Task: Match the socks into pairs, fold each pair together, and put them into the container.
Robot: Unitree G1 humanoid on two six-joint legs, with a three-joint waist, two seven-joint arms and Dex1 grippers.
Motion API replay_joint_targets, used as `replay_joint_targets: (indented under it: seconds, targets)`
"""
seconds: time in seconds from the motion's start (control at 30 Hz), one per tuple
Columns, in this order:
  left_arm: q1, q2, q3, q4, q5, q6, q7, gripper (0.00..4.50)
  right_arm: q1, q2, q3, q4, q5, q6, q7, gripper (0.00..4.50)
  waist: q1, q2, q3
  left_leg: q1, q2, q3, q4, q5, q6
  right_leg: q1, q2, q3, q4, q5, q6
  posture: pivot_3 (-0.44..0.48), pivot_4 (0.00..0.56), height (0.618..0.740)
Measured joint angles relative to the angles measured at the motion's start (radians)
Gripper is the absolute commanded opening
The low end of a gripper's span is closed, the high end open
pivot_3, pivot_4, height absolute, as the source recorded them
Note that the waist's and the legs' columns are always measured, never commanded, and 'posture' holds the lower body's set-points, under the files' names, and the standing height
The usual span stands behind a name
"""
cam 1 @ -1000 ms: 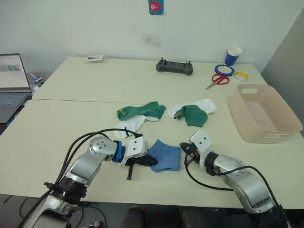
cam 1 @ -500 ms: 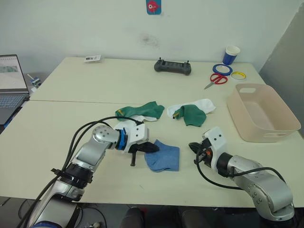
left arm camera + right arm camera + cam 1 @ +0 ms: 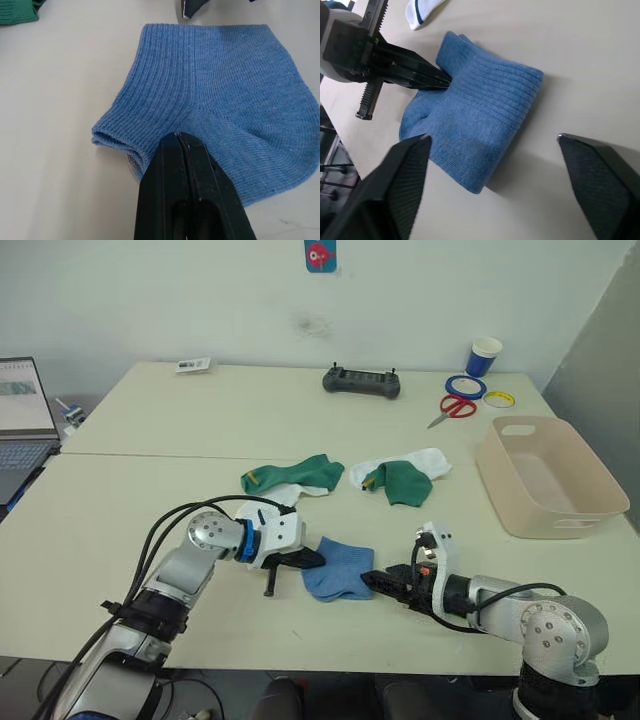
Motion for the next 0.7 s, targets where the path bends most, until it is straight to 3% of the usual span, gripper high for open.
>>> replay_joint_targets:
  seconds: [0.43,0.7]
  targets:
    - [0.005,0.004,0.001,-0.004,0.005,-0.001,0.000,0.00,-0.118,0.178,-0.011,0.213,0.103,-0.007,-0.191,4.47,-0.007,0.001,-0.002,0.002,0.001,0.000,-0.001,0.000,0.000,0.000,0.001,0.001,0.000,0.000,0.000,0.000,0.150,0.740]
    - [0.005,0.005,0.001,-0.005,0.005,-0.002,0.000,0.00,-0.130,0.184,0.001,0.255,0.135,-0.002,-0.182,4.47,-0.007,0.002,-0.002,0.001,0.001,0.001,-0.001,0.000,0.000,0.000,0.001,0.001,0.000,0.000,0.000,0.000,0.150,0.740]
